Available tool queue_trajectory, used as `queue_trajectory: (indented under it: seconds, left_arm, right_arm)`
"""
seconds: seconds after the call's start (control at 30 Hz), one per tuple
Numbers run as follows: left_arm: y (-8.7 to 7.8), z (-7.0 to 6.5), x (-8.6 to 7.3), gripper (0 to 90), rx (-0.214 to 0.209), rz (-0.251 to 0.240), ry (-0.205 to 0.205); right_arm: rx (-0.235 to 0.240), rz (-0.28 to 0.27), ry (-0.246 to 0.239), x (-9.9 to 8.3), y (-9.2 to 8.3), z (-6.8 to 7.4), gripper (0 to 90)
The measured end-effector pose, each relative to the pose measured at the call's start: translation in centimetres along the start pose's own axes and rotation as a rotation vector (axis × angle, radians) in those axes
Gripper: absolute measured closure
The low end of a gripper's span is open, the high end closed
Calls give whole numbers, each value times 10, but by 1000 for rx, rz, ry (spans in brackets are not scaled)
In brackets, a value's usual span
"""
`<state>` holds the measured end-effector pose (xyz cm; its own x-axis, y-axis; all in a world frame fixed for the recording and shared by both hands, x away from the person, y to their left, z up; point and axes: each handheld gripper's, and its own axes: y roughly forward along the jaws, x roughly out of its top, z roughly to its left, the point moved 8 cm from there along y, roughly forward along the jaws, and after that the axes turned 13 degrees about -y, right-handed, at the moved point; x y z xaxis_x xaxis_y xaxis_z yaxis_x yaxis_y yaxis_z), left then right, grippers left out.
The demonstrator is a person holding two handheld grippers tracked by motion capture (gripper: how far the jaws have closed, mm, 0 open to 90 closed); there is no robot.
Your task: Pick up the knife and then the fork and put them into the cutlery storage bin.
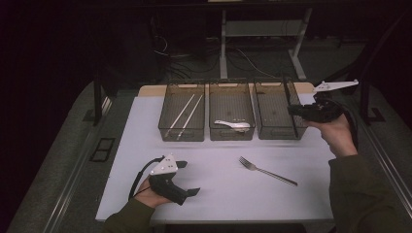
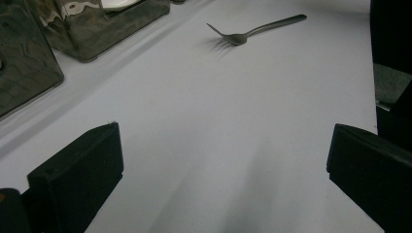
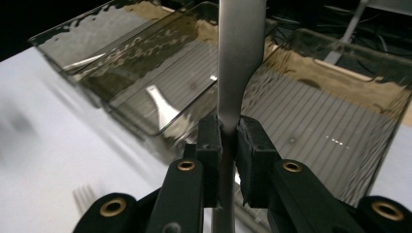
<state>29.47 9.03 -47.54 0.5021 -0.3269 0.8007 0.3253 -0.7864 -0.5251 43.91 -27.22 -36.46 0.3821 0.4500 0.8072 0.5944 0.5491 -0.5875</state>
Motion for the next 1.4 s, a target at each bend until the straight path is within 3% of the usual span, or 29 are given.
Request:
queue_trajectory:
  seconds: [0.37,0.47,0.63,1.1,1.4]
  left_arm:
    - [0,0,0,0,-2,0,0]
    - [0,-1,0,0,-2,0,1]
    - [0,-1,0,0,-3,-1,-1]
    - [0,-1,0,0,-7,1,1]
    - [0,-2,0,0,-8,-1,-2]
  right_arm:
    - [-84,26,-3,15,20,-32,801]
    - [-94,50,6,10,29,-39,801]
    - [-118,127,-19,-4,43,-46,801]
    - [-101,268,5,-44,74,-49,801]
    - [-111,304,-6,-49,81,-50,800]
